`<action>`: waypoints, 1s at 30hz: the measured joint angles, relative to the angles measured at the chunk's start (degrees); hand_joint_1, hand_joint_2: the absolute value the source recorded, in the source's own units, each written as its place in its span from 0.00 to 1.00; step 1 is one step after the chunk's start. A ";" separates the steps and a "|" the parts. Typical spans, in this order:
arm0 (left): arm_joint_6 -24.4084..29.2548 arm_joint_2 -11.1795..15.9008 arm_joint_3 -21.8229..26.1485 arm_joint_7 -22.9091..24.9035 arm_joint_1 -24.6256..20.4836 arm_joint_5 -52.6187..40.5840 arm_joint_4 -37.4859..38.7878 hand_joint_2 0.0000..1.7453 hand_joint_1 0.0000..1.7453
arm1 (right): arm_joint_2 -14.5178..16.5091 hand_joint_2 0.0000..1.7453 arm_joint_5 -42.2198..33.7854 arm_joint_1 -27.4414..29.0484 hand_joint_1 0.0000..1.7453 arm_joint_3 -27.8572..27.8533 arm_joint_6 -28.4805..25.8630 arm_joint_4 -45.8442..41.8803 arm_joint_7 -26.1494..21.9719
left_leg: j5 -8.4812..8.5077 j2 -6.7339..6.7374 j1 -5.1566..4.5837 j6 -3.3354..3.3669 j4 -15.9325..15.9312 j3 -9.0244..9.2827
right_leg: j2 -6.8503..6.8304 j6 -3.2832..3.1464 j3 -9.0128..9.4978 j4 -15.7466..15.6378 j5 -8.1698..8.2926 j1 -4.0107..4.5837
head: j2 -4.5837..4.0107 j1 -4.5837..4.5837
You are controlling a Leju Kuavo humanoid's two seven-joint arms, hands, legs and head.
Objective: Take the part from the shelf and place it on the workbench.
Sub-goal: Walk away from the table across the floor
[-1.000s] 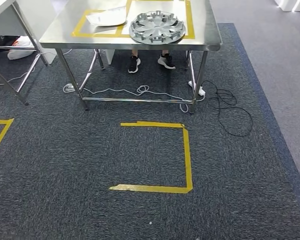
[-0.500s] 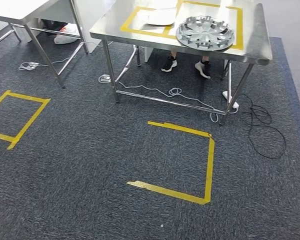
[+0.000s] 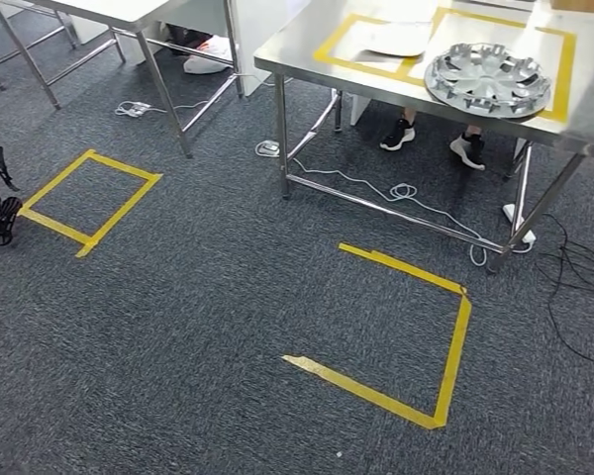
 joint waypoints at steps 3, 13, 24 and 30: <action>0.13 0.01 0.04 0.04 0.07 0.03 0.00 0.00 0.00 | 0.01 0.00 0.11 -0.31 0.00 0.03 0.02 -0.01 -0.11 | -0.40 -1.16 -0.18 1.44 -0.63 0.10 | -1.08 1.04 0.85 -0.40 -0.50 0.06 | 0.01 0.09; 0.75 -0.06 0.28 0.01 0.08 0.41 0.00 0.00 0.00 | 0.03 0.00 0.77 0.00 0.00 0.26 0.13 0.06 -0.16 | -0.37 -8.50 -0.90 3.21 -0.96 0.84 | 7.55 -0.20 -6.58 9.51 -1.43 0.45 | 0.00 0.65; 0.98 -0.02 1.34 -1.36 0.09 1.04 0.00 0.00 0.00 | 0.02 0.00 1.15 0.16 0.00 2.20 0.92 0.21 0.81 | -7.16 -4.51 -0.42 0.16 12.58 -6.21 | 4.72 -1.85 -1.93 0.15 1.89 0.59 | 0.00 0.00; 1.24 -0.02 1.91 -2.01 0.35 1.61 0.00 0.00 0.00 | 0.02 0.00 1.14 0.19 0.00 4.24 1.55 0.25 0.97 | -0.65 -0.25 -0.28 0.43 1.29 -0.35 | 0.10 -1.01 -0.83 0.24 0.50 0.88 | 0.00 0.02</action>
